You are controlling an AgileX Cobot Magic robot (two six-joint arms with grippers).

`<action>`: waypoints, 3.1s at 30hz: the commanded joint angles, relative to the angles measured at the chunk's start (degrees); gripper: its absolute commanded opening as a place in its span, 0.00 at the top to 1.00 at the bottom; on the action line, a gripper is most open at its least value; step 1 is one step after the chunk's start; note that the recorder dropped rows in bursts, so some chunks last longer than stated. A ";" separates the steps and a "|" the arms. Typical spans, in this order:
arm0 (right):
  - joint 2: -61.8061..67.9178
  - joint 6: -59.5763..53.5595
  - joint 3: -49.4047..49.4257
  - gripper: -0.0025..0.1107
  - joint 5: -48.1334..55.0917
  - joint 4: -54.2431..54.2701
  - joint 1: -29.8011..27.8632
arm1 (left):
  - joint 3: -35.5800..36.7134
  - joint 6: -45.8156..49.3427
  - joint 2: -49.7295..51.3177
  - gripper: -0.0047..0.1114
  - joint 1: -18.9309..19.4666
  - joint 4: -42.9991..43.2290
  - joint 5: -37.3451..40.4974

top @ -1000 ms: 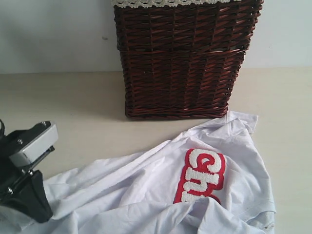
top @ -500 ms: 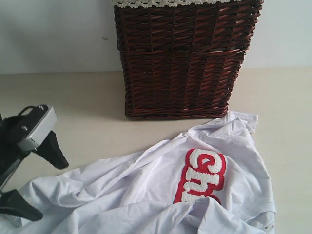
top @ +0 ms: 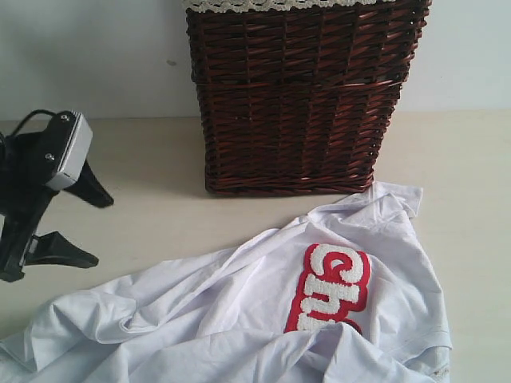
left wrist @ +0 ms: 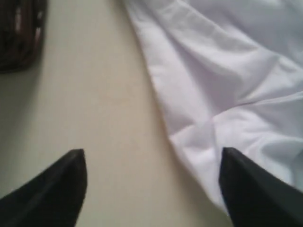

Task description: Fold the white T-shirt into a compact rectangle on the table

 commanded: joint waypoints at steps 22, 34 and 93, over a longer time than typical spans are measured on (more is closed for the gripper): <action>0.14 -0.07 0.24 0.98 0.08 -0.29 0.14 | 9.68 2.89 5.69 0.52 -0.39 -1.38 -5.14; 0.14 -0.07 0.24 0.98 0.08 -0.29 0.14 | 11.79 -2.41 6.23 0.96 -0.39 3.04 21.42; 0.14 -0.07 0.24 0.98 0.08 -0.29 0.14 | 5.95 3.43 6.72 0.48 -7.89 12.06 16.19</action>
